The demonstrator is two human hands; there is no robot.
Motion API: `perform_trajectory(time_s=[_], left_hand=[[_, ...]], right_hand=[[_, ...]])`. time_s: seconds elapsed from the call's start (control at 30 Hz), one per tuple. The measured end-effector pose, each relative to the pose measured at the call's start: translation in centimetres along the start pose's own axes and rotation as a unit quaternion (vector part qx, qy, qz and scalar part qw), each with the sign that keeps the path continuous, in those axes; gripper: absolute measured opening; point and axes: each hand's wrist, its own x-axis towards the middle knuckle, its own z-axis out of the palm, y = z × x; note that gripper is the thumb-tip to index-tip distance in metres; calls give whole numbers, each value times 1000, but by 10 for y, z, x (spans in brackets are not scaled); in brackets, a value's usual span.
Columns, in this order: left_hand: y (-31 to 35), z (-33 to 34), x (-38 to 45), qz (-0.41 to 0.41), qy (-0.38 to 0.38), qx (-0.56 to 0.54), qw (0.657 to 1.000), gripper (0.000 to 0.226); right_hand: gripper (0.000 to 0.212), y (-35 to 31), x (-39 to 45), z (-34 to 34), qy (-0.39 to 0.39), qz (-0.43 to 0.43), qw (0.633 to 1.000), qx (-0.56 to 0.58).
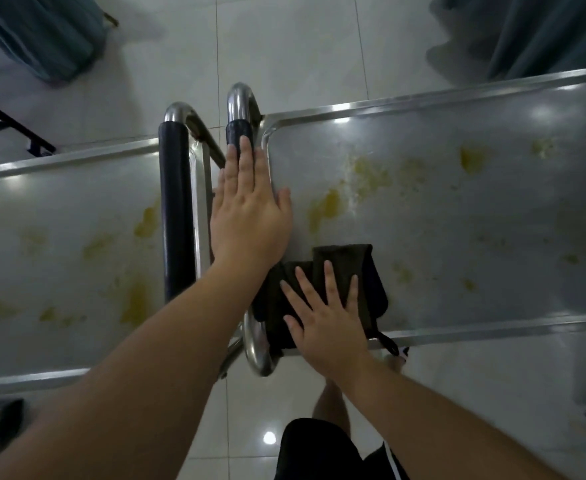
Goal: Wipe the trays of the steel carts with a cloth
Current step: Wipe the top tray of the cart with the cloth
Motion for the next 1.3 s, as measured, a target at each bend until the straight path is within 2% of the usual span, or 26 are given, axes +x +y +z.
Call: perform_trajectory(time_s=[0.2,0.47,0.6,0.77,0.97,1.3], left_hand=[[2,2,-1,9,19,17,1000,69],[5,-2,-2,22,31,0,999,67],[6,0,-1,24,36,23,999,69],[3,2,1,22,40,29,999,75],[3,2,1,17,34,22,999,73],[4,-1,2,7,17,29,999,71]], right_hand=[[66,8,45,-5,42,4,999,-6],[68,53,191,-52,17,20,999,-43],[68,70,270,-76,0,-4,999,-51],[71,75,301,-81,7,-17,998,-64],[68,77,257,-81,-11,-15,999,-41],[67,81,17,-28,-24,-43,997,-53]])
